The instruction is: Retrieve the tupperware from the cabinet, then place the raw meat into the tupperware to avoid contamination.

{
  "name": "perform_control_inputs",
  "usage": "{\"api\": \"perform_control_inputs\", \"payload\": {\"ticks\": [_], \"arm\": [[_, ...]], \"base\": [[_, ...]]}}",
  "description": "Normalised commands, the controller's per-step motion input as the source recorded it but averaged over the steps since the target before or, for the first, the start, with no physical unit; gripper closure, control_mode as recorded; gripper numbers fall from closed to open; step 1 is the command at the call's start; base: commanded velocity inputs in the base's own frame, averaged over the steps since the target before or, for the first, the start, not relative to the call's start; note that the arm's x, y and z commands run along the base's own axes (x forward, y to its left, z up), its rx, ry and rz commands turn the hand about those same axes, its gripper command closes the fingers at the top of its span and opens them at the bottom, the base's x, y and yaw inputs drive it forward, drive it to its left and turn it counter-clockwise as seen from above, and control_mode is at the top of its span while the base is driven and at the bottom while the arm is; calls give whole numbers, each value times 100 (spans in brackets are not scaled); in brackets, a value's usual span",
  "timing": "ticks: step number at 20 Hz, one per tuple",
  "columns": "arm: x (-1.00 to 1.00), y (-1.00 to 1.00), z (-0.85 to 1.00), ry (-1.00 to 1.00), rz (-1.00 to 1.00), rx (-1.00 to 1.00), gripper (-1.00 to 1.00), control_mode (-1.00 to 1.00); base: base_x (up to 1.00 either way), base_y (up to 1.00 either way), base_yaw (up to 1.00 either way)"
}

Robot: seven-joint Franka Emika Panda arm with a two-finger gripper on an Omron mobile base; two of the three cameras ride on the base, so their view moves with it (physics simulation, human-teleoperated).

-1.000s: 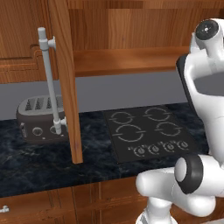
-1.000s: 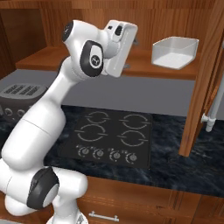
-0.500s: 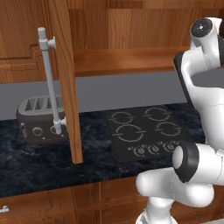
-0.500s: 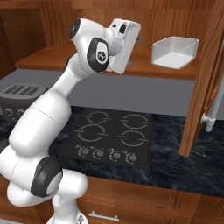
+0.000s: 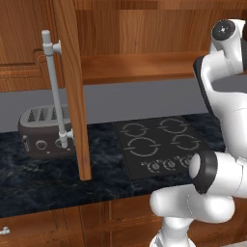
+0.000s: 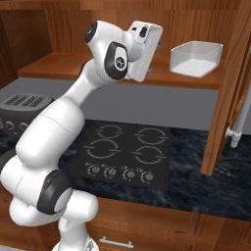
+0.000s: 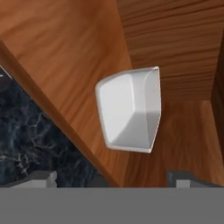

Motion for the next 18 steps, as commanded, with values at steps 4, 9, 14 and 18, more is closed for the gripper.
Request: {"api": "perform_control_inputs", "payload": {"ticks": [4,9,14,18], "arm": [[18,-12,-5,0,0,0,-100,-100],[12,-7,-9,0,0,0,-100,-100],[18,-18,-9,0,0,0,-100,-100],[19,-19,-5,0,0,0,-100,-100]], "base": [[0,0,0],[0,0,0],[0,0,0],[0,0,0]]}}
